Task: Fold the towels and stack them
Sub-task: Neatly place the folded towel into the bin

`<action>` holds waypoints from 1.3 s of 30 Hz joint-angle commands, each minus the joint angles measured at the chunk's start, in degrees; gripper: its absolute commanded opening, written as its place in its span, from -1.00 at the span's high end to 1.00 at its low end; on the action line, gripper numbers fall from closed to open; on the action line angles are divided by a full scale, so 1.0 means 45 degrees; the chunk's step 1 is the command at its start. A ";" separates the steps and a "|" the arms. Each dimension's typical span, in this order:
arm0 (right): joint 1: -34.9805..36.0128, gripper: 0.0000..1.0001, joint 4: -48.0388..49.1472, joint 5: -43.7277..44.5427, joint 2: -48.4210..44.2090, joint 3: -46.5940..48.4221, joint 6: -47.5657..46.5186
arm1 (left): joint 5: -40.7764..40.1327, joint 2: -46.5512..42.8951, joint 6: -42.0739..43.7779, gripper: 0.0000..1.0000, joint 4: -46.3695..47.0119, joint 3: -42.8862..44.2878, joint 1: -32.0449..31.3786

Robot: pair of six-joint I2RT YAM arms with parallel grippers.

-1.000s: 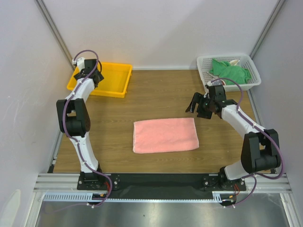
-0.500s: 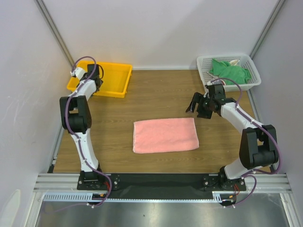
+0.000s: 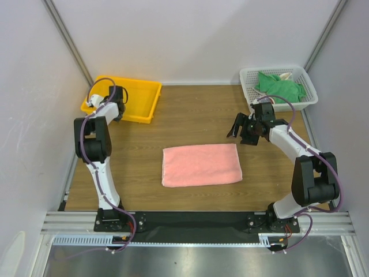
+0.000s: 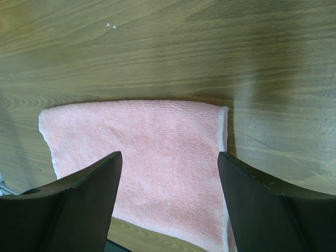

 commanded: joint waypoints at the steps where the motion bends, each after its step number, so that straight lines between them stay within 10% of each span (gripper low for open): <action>1: -0.0045 -0.60 -0.0120 0.0142 -0.0417 0.0322 0.0134 | -0.0643 -0.1600 -0.1197 0.40 -0.0410 -0.1811 0.0051; 11: -0.0025 -0.60 -0.0062 -0.0034 -0.1060 -0.0420 0.0076 | -0.1563 -0.5118 -0.4986 0.99 -0.1970 -0.5821 -0.1335; 27: -0.0045 -0.61 -0.0706 -0.0600 -0.2331 -0.1280 -0.0764 | -0.1836 -0.7328 -1.1821 0.99 -0.6933 -0.7326 -0.3289; 39: -0.0045 -0.62 -0.0863 -0.0347 -0.2585 -0.1533 -0.0745 | -0.3300 -0.7191 -0.9835 0.99 -0.6699 -0.7268 -0.3250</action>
